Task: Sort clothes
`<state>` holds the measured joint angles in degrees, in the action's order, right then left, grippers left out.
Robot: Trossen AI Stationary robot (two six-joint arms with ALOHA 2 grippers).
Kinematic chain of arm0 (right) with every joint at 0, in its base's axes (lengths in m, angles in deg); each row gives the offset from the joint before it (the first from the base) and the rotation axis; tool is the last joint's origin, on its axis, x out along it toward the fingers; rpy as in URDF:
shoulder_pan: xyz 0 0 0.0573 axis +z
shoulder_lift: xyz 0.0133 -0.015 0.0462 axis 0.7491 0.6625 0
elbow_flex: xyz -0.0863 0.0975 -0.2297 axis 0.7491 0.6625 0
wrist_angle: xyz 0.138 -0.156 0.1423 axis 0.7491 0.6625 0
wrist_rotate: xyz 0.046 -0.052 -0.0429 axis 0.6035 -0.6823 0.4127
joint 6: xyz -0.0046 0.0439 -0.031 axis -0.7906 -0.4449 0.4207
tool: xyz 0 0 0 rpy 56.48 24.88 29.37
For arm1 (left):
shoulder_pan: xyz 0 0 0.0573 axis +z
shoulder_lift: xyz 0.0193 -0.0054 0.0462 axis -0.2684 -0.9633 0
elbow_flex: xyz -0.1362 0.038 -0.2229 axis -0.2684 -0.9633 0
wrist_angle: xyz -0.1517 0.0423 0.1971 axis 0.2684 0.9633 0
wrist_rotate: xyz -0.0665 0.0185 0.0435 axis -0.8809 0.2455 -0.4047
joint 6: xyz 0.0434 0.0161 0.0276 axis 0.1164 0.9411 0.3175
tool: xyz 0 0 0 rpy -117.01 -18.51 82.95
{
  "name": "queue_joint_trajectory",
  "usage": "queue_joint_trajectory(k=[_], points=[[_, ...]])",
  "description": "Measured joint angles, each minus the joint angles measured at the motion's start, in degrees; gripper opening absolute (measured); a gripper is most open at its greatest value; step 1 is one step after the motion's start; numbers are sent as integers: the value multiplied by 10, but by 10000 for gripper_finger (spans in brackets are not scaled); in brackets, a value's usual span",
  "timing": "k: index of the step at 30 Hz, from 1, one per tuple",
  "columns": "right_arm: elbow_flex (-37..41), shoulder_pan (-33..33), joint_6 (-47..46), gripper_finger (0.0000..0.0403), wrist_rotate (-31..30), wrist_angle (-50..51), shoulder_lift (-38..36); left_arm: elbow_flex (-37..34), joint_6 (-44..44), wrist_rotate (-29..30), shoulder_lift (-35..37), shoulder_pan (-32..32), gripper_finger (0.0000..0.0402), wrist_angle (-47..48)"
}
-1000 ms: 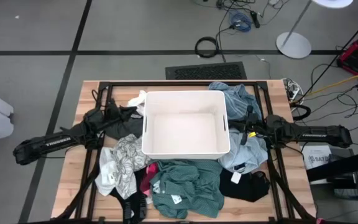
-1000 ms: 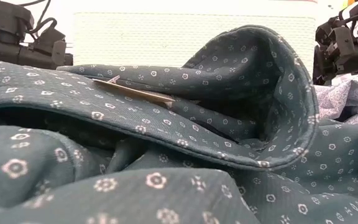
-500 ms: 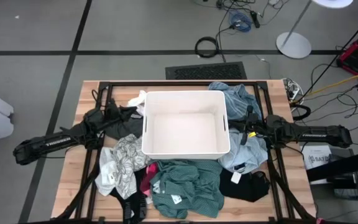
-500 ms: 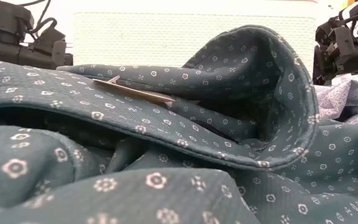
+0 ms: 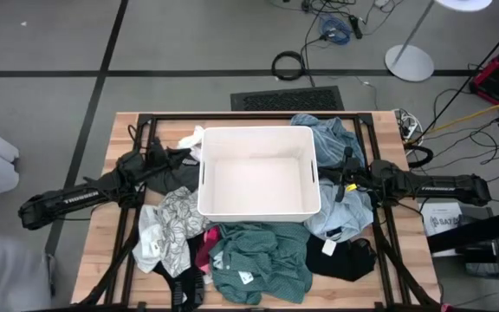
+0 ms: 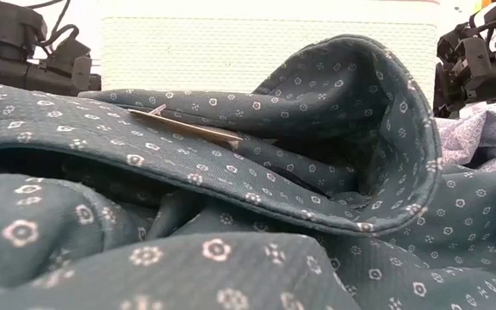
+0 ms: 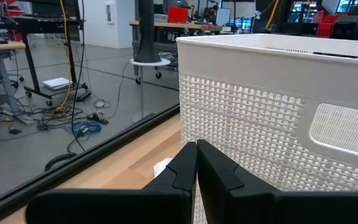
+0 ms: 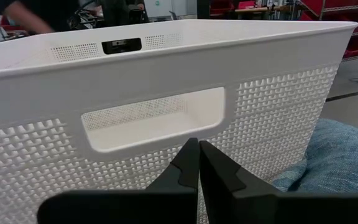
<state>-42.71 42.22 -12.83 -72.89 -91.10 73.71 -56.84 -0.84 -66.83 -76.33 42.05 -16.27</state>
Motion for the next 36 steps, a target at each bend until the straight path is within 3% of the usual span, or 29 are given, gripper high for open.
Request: queue_joint_trajectory(k=[32, 36], points=[[-1, 0, 0, 0, 0, -5, 0, 0, 0, 0, 0, 0, 20, 0], [-1, 0, -40, 0, -1, -9, 0, 0, 0, 0, 0, 0, 20, 0]])
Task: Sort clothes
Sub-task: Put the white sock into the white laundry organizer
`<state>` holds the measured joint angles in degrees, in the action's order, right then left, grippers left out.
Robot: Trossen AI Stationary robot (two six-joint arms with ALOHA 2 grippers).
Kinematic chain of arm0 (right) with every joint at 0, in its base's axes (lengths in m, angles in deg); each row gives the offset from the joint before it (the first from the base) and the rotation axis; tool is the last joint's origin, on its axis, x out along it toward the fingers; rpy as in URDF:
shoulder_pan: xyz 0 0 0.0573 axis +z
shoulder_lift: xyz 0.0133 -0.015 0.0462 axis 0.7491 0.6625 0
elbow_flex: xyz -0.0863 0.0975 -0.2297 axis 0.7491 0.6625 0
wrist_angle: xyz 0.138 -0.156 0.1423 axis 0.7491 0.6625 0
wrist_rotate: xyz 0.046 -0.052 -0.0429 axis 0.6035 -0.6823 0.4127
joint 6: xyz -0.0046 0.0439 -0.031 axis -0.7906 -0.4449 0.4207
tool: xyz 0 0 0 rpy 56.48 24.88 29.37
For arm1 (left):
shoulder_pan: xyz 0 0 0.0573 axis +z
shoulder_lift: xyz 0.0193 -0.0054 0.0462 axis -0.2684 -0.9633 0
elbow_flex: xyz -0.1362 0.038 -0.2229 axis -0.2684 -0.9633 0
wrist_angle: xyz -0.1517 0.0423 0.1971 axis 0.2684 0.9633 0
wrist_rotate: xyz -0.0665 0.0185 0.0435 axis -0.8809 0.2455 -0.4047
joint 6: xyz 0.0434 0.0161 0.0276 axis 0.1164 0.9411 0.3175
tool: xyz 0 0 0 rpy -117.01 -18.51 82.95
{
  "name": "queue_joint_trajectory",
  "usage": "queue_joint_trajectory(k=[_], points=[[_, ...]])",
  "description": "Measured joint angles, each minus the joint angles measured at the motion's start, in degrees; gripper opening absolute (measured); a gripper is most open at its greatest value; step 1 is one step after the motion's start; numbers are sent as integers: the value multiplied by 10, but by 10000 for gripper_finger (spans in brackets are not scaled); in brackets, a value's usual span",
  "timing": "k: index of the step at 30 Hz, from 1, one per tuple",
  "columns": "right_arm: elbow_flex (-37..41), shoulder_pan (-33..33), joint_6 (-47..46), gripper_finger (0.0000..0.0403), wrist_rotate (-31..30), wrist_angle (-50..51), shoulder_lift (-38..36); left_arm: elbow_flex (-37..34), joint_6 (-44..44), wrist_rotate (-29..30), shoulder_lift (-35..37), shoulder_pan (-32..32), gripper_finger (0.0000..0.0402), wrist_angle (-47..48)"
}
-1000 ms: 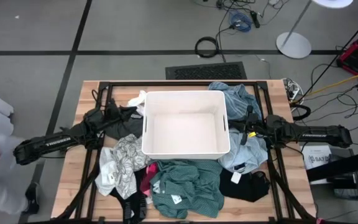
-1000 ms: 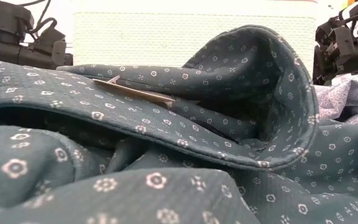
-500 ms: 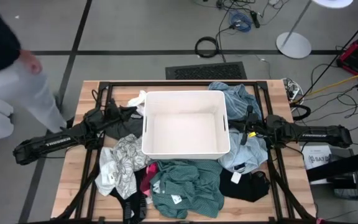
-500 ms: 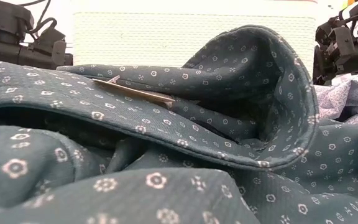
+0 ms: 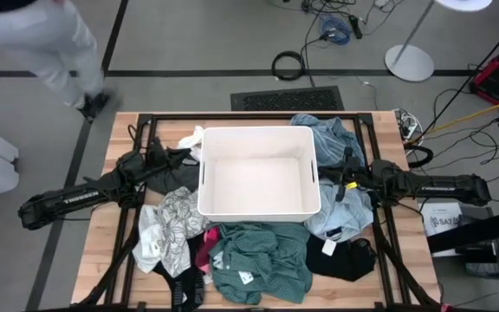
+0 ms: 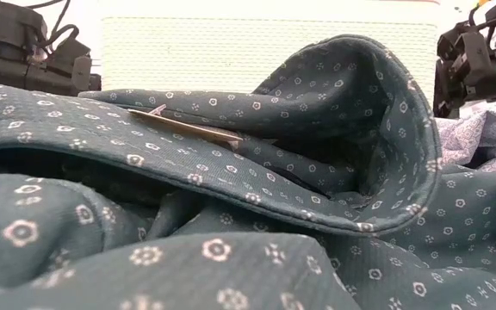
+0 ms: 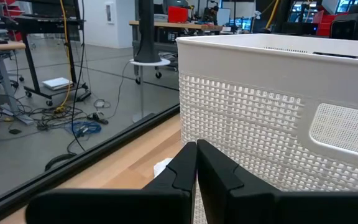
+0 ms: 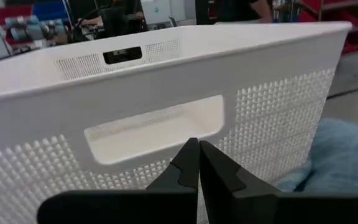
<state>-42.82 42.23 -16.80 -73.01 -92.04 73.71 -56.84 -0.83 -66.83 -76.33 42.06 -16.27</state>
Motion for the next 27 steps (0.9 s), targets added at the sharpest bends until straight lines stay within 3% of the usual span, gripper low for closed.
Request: queue_joint_trajectory(k=[10, 16, 27], points=[[0, 0, -53, 0, 3, 0, 0, 0, 0, 0, 0, 0, 20, 0], [0, 0, -37, 0, 1, -14, 0, 0, 0, 0, 0, 0, 20, -17], [0, 0, 60, 0, -8, -195, 0, 27, 8, 68, 0, 0, 20, 9]])
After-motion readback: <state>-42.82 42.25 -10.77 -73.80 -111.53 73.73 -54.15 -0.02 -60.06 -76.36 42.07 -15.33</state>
